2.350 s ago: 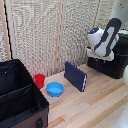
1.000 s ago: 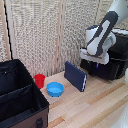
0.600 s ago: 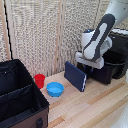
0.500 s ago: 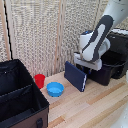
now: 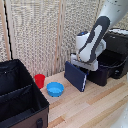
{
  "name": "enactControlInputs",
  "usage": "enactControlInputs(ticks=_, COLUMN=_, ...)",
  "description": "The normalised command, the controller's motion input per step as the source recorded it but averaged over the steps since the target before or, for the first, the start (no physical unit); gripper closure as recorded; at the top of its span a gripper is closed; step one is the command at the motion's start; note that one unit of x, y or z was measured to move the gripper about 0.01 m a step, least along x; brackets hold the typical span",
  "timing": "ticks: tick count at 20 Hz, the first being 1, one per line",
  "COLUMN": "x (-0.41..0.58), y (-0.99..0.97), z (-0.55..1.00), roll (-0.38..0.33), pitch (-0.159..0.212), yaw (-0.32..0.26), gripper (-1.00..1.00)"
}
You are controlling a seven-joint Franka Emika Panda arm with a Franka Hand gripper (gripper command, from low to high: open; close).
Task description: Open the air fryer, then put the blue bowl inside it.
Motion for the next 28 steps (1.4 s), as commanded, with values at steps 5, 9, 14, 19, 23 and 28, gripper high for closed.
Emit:
enactControlInputs(ticks=5, x=0.055, y=0.08, z=0.98, roll=-0.069, pitch=0.000, yaw=-0.003, gripper=-1.00)
enactControlInputs(ticks=9, x=0.175, y=0.09, z=0.95, roll=-0.029, pitch=0.002, yaw=0.000, gripper=-1.00)
enactControlInputs(ticks=14, x=0.142, y=0.21, z=0.76, roll=0.082, pitch=0.069, yaw=0.012, gripper=-1.00)
enactControlInputs(ticks=19, x=0.044, y=0.40, z=0.41, roll=0.204, pitch=0.177, yaw=0.059, gripper=-1.00)
enactControlInputs(ticks=23, x=0.043, y=0.49, z=0.22, roll=0.259, pitch=0.206, yaw=0.062, gripper=-1.00)
enactControlInputs(ticks=28, x=0.049, y=0.49, z=0.21, roll=0.272, pitch=0.180, yaw=0.070, gripper=-1.00)
